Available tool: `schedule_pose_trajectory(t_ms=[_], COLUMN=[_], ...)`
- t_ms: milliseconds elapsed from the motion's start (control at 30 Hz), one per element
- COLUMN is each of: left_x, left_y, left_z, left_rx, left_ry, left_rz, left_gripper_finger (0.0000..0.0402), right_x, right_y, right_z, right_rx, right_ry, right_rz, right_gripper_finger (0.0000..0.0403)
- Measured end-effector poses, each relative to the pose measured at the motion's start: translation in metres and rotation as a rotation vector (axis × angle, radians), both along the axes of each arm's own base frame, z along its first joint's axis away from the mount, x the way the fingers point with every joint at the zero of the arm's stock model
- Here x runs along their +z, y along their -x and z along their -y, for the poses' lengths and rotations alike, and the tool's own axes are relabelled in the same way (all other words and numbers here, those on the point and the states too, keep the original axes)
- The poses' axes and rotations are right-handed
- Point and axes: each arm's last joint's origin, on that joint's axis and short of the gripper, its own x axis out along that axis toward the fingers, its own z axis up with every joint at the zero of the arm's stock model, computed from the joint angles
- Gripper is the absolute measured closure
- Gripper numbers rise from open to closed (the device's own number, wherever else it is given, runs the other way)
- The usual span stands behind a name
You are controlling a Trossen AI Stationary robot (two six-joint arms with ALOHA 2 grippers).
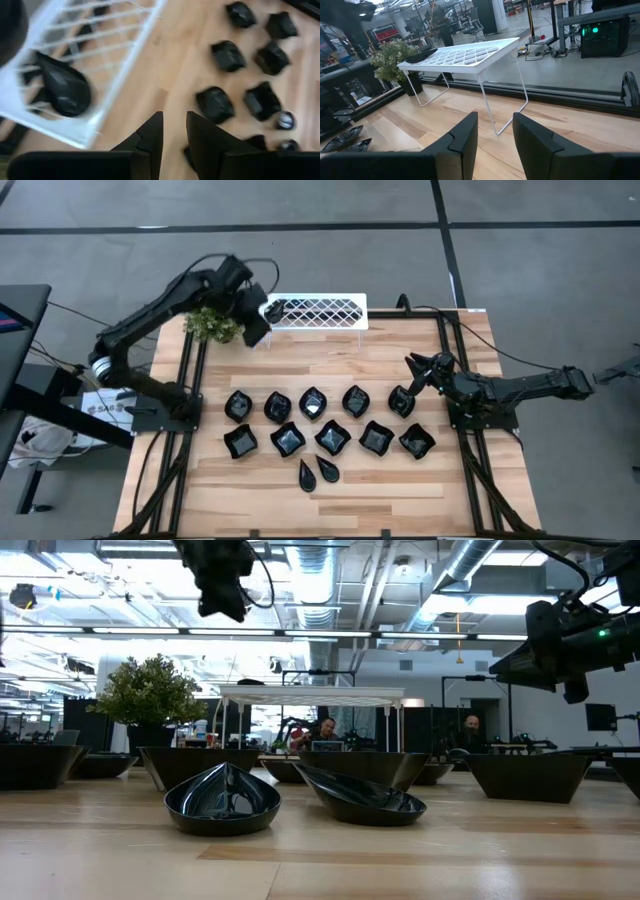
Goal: Pick & Place Mini shaped plates
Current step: Stack the black drop shaped plate on top of the black drop shaped plate on the shelf
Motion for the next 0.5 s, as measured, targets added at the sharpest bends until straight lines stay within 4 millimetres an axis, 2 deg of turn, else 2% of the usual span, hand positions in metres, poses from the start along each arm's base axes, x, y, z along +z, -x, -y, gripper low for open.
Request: schedule_pose_trajectory(t_ms=[333, 500], left_x=[-0.027, -0.045], left_y=[0.019, 0.025], left_z=[0.089, 0.125], left_rx=[0.102, 0.158], left_ry=[0.151, 0.271], left_rz=[0.148, 0.268], left_gripper_finger=[0.0316, 0.0316], right_x=[0.000, 0.000], right_y=[0.000, -0.002], right_z=[0.000, -0.002], right_rx=[0.005, 0.089], right_ry=[-0.001, -0.014], right_rz=[0.000, 0.000], right_gripper_finger=[0.0284, 0.0284])
